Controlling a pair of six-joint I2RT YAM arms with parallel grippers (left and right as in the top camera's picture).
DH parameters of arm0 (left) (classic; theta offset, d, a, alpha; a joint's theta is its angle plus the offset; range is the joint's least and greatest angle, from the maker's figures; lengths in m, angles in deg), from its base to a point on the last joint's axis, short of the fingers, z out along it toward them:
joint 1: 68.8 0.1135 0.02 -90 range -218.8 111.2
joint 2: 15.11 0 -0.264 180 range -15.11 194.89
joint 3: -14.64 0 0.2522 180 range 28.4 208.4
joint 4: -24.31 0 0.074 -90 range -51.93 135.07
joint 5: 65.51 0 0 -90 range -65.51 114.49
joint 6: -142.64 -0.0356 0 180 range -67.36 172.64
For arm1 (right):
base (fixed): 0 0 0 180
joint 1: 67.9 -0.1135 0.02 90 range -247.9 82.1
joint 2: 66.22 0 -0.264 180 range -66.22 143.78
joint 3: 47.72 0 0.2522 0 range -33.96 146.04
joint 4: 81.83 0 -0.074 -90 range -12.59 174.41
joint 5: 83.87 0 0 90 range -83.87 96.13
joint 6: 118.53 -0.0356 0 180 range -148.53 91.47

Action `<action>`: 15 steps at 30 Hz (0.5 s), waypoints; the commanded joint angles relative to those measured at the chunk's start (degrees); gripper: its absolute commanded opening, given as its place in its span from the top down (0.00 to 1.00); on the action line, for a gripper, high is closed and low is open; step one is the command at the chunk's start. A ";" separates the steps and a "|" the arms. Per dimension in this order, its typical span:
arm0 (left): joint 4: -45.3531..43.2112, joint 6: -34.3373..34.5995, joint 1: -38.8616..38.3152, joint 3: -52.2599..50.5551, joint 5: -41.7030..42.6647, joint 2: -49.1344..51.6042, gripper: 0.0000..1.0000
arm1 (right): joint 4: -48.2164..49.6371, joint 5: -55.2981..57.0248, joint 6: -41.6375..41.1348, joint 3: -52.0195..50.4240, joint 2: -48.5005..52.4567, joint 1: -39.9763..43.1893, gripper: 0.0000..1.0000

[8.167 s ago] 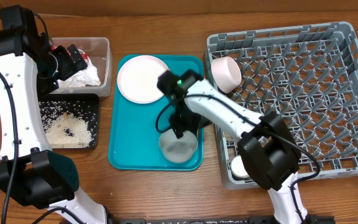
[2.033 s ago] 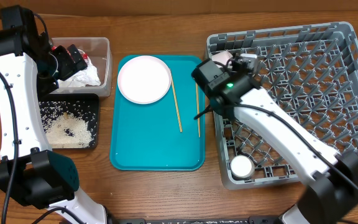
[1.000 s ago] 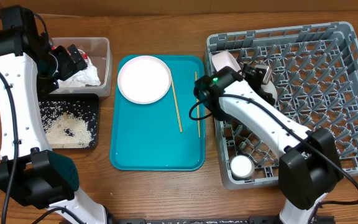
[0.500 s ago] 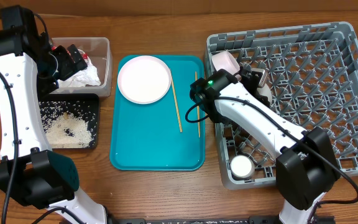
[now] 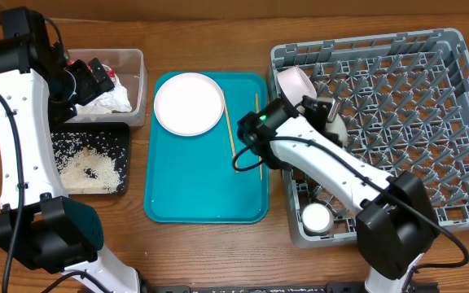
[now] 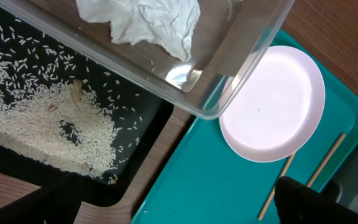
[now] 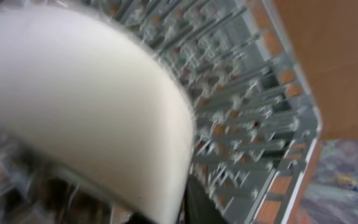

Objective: Sort waste into correct bins and load items into the dishwasher
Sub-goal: 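Move the right gripper to the pink plate on the teal tray and grasp its rim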

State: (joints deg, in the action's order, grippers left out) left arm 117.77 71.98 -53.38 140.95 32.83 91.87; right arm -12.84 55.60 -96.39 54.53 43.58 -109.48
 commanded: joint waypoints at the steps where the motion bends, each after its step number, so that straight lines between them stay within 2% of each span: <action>1: -0.09 -0.70 -0.07 0.63 -0.42 -1.25 0.00 | 0.11 -5.53 2.93 -0.35 0.59 -2.86 0.86; 5: -0.09 -0.70 -0.07 0.63 -0.42 -1.25 0.00 | 0.11 -6.29 3.80 -0.28 0.59 -4.94 0.76; 7: -0.09 -0.70 -0.07 0.63 -0.42 -1.25 0.00 | 0.11 -6.58 3.80 -0.24 0.59 -5.81 0.66; 10: -0.09 -0.70 -0.07 0.63 -0.42 -1.25 0.00 | 0.11 -7.96 3.82 0.35 0.59 -6.36 0.57; 15: -0.09 -0.70 -0.07 0.63 -0.42 -1.25 0.00 | 0.13 -10.36 6.60 4.63 0.59 -6.34 0.55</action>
State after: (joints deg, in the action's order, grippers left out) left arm 117.79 71.98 -53.38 140.95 32.83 91.87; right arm -12.69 46.79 -91.82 55.47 44.01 -115.67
